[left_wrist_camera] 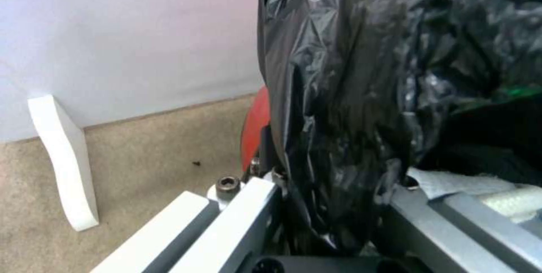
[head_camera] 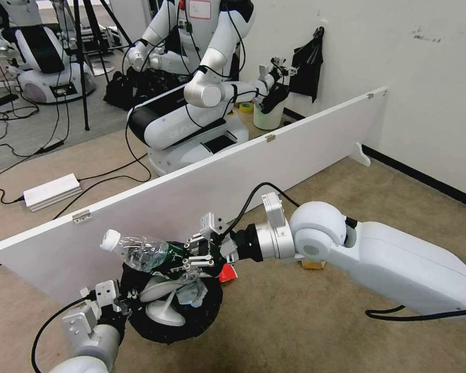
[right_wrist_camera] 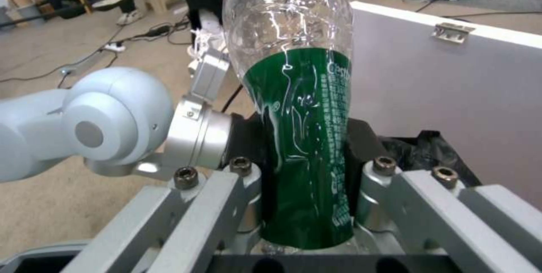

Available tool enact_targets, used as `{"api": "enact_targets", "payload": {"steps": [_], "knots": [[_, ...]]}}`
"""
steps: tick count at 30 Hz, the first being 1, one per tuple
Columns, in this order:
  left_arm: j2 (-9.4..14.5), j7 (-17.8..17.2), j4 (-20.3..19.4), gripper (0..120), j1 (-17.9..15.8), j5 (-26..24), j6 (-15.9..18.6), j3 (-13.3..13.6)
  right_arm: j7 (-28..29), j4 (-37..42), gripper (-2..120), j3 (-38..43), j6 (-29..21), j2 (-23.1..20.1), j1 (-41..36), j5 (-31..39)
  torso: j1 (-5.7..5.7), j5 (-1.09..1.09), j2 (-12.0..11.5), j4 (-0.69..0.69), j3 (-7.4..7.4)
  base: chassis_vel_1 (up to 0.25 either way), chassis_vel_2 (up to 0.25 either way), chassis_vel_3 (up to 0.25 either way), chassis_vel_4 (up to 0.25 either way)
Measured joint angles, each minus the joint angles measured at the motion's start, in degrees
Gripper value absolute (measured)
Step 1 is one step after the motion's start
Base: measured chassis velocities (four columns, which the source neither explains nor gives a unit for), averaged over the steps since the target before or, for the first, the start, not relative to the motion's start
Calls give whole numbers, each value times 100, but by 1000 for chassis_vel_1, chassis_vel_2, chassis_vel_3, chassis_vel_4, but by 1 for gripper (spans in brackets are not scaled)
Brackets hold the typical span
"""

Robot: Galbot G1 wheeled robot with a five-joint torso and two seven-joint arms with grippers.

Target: Pick up the trash bin, then pick up the garbage from the floor and place it into the trash bin.

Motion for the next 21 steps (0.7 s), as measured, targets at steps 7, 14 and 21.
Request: {"api": "enact_targets", "payload": {"steps": [7, 14, 21], "knots": [[1, -11, 7, 0, -33, -42, 3, -26, -7, -25, 19, -56, -13, 28, 7, -10, 0, 0, 0, 0, 0, 0, 0, 0, 0], [-4, -29, -42, 0, -34, -81, 14, -28, -7, -104, 19, -127, -14, 51, -49, -117, 0, 0, 0, 0, 0, 0, 0, 0, 0], [-31, -28, -143, 0, 24, -89, 16, -31, -20, -276, 19, -222, -15, 119, -88, -240, 0, 1, 0, 0, 0, 0, 0, 0, 0]]}}
